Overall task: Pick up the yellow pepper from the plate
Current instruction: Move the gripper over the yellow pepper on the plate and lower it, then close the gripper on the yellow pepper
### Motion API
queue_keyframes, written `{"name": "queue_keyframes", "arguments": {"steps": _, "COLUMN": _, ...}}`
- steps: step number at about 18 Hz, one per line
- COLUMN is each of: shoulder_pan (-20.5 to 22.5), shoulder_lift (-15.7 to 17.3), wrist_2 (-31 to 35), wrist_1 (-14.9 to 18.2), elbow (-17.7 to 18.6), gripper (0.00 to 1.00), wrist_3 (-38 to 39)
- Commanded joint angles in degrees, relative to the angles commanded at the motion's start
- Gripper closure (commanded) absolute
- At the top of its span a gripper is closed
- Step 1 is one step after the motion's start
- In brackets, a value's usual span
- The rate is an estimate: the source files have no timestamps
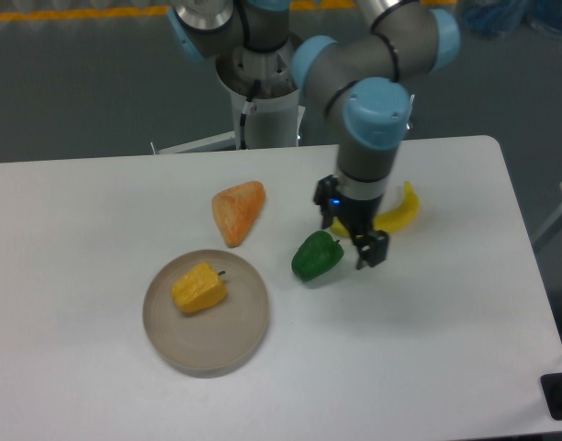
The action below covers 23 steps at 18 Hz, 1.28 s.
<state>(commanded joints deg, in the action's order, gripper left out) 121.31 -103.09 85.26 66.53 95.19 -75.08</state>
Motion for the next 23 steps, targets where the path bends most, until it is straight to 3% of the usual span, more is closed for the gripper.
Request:
{"name": "queue_keyframes", "arguments": {"steps": 6, "shoulder_pan": -8.27, "shoulder_lift": -3.08, "wrist_2": -0.18, "wrist_1": -0.7, "elbow": 0.0, "gripper": 0.0, "wrist_3": 9.24}}
{"name": "queue_keyframes", "arguments": {"steps": 9, "shoulder_pan": -11.17, "shoulder_lift": -4.66, "wrist_2": -0.09, "wrist_1": -2.98, "elbow": 0.09, "gripper": 0.0, "wrist_3": 11.97}}
{"name": "queue_keyframes", "arguments": {"steps": 14, "shoulder_pan": -15.74, "shoulder_lift": -7.03, "wrist_2": 0.09, "wrist_1": -3.6, "elbow": 0.26, "gripper": 0.0, "wrist_3": 17.5}}
{"name": "queue_keyframes", "arguments": {"steps": 23, "shoulder_pan": -17.16, "shoulder_lift": -9.67, "wrist_2": 2.27, "wrist_1": -4.22, "elbow": 0.26, "gripper": 0.0, "wrist_3": 20.06}}
